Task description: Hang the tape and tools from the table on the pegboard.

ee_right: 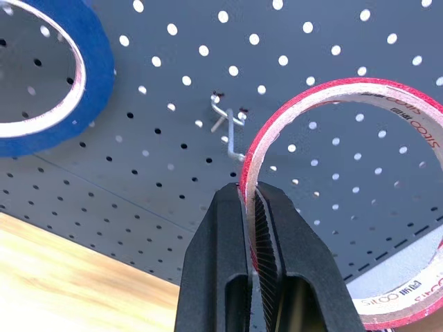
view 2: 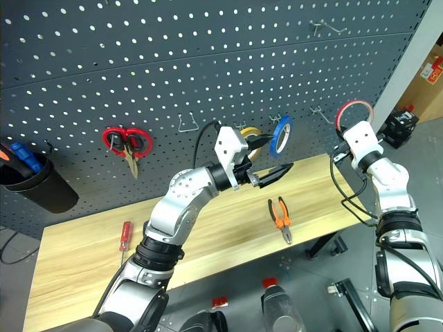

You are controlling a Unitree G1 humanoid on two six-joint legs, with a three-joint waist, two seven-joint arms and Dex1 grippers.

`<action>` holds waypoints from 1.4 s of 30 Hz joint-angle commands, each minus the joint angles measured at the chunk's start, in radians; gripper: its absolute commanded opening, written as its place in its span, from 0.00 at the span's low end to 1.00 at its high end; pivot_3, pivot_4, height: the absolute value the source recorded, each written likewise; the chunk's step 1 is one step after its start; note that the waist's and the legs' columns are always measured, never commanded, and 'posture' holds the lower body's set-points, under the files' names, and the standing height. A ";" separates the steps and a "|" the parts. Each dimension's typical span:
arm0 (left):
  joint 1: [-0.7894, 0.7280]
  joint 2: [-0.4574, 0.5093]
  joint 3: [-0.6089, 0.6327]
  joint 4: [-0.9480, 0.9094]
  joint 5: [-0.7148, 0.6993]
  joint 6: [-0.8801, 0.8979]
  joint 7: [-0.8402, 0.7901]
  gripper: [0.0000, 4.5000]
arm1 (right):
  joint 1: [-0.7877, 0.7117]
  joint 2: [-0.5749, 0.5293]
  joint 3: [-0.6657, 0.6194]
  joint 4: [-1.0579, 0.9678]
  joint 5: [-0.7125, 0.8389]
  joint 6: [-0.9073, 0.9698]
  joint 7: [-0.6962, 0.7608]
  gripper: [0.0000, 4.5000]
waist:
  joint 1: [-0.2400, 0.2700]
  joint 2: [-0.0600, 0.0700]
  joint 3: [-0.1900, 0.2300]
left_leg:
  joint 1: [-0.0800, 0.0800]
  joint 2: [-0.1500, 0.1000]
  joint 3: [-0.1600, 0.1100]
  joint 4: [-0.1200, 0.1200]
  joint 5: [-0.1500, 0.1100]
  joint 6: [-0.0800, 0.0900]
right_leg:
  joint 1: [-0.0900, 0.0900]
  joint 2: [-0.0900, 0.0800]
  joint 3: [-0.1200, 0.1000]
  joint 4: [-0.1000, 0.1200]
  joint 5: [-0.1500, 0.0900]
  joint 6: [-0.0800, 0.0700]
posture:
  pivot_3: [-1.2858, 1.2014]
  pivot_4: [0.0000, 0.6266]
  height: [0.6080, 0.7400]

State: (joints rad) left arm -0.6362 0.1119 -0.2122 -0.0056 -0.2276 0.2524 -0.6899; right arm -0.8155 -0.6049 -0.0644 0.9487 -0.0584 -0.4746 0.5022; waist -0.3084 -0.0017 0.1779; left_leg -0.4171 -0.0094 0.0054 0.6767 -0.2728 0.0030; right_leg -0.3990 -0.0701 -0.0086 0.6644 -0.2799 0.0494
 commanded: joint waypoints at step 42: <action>0.244 0.149 0.003 -0.239 -0.005 0.059 -0.010 1.00 | 0.175 0.021 0.028 -0.302 0.027 0.347 0.144 0.99 | 0.048 0.000 0.012 | 0.009 0.000 -0.001 0.001 -0.002 0.003 | 0.012 -0.001 0.005 -0.001 0.000 0.000 | 0.41 0.43 1.00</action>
State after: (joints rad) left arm -0.4007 0.2530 -0.2185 -0.1828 -0.2337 0.3208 -0.6923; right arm -0.6519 -0.5634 -0.0183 0.7834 -0.0595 -0.2127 0.6290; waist -0.2604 -0.0021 0.1899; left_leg -0.4063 -0.0083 0.0053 0.6778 -0.2758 0.0072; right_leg -0.3864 -0.0719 -0.0020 0.6631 -0.2799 0.0493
